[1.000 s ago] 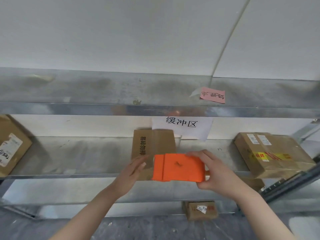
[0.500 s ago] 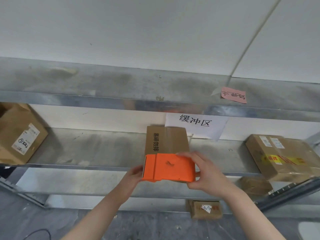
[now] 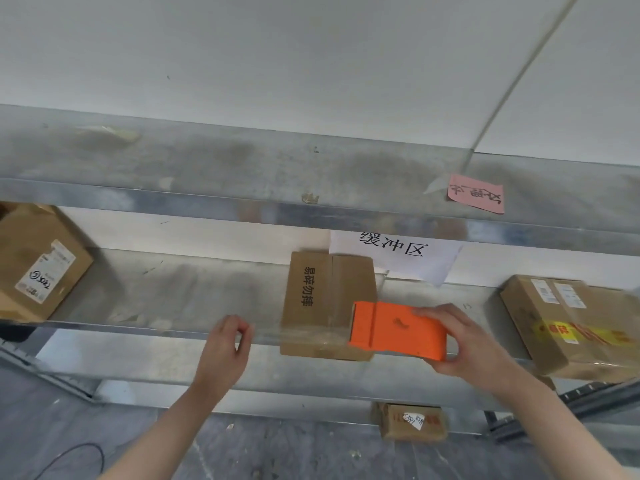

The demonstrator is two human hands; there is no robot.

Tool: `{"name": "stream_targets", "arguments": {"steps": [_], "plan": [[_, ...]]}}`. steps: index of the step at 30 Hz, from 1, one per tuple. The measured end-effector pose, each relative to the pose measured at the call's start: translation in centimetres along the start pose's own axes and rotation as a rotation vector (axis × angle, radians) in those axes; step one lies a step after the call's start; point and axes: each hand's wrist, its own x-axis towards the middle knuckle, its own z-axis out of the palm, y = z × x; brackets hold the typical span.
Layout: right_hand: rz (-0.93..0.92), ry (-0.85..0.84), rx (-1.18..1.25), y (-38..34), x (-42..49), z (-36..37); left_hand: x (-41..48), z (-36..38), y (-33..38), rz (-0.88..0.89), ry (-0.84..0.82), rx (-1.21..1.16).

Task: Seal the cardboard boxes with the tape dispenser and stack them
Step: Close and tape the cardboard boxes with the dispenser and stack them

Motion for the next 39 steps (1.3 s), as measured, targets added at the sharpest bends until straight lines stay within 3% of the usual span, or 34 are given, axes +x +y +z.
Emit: {"name": "stream_targets", "arguments": {"steps": [3,6,16,20,22,24,26,29,30,39], "plan": [[-0.004,-0.016,-0.012,1.5,0.0,0.6,0.3,0.7,0.2,0.104,-0.022,0.070],[0.007,-0.034,-0.014,2.9,0.0,1.3,0.8,1.9,0.0,0.080,-0.035,0.115],[0.082,-0.109,0.028,5.5,0.9,3.8,2.5,6.1,-0.4,-0.318,-0.216,-0.029],[0.090,-0.103,0.087,6.3,1.3,4.3,2.7,8.3,0.5,-0.604,-0.272,-0.296],[0.088,-0.093,0.108,6.4,1.6,4.4,3.2,8.9,0.6,-0.667,-0.210,-0.425],[0.082,-0.100,0.121,6.5,1.8,4.4,3.8,7.8,0.7,-0.619,-0.103,-0.511],[0.074,-0.115,0.124,6.4,1.8,4.5,4.1,5.7,1.1,-0.394,-0.144,-0.542],[0.057,-0.109,0.117,6.2,1.6,4.5,3.9,4.3,2.1,-0.071,-0.607,-0.330],[0.051,-0.104,0.110,6.2,1.5,4.5,3.8,4.5,1.8,-0.002,-0.683,-0.222],[0.007,-0.054,-0.035,8.3,-0.9,0.5,4.2,5.2,0.4,0.177,-0.613,0.011]]}}
